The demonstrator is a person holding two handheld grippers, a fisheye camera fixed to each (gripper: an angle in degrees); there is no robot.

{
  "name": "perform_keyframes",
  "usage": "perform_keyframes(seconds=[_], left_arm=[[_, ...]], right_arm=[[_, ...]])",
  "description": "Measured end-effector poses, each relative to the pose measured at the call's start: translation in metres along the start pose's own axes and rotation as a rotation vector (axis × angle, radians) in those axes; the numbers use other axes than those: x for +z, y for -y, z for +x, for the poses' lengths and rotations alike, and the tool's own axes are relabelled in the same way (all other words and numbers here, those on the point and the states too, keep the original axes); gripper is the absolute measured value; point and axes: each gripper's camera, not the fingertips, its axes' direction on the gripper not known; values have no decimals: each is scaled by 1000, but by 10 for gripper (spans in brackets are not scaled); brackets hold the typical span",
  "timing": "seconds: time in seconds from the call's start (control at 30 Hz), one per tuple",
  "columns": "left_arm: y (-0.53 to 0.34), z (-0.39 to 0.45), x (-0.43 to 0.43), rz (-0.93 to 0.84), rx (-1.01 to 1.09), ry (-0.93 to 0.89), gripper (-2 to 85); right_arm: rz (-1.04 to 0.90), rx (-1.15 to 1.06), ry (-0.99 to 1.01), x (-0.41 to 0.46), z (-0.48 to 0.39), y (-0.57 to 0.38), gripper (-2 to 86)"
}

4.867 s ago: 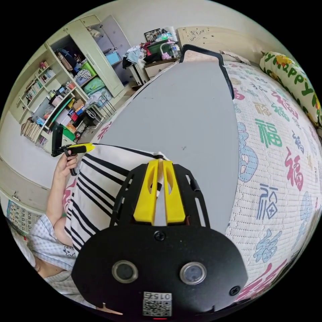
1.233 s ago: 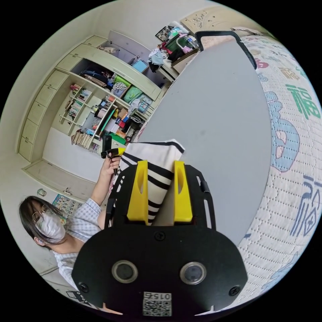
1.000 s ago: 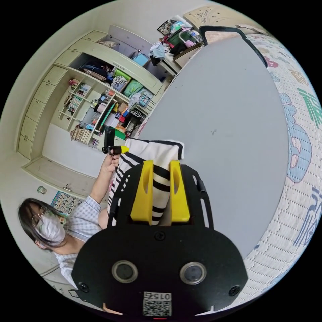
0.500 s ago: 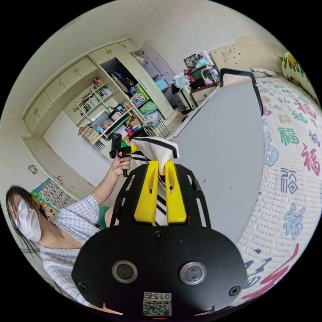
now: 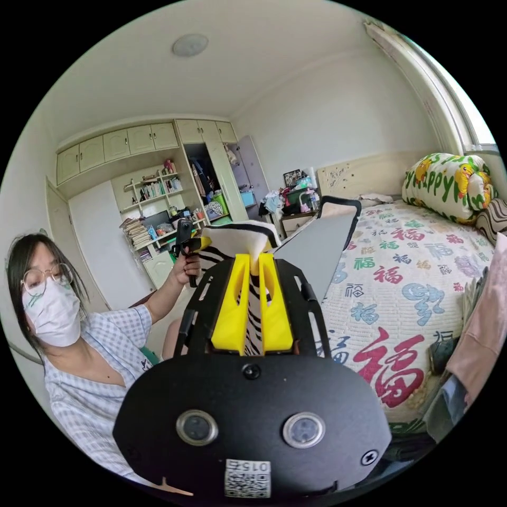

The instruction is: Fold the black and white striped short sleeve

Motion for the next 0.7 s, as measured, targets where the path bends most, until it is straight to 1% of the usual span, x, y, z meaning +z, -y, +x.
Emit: perform_keyframes(seconds=[0.23, 0.4, 0.5, 0.57, 0.6, 0.7], left_arm=[[31, -11, 119, -32, 33, -132, 36], [45, -11, 193, -51, 65, -259, 35], [50, -20, 236, -53, 39, -346, 33], [50, -40, 265, -43, -17, -348, 32], [50, -47, 271, -39, -37, -339, 32], [42, -105, 299, -32, -185, -282, 31]], right_arm=[[110, 19, -81, -86, 34, -4, 20], [176, -46, -171, -143, 33, 7, 20], [199, -96, -249, -166, 29, 23, 20], [148, -102, -328, -164, 41, 46, 21], [132, -87, -337, -160, 48, 53, 21], [-2, 31, -349, -124, 108, 82, 24]])
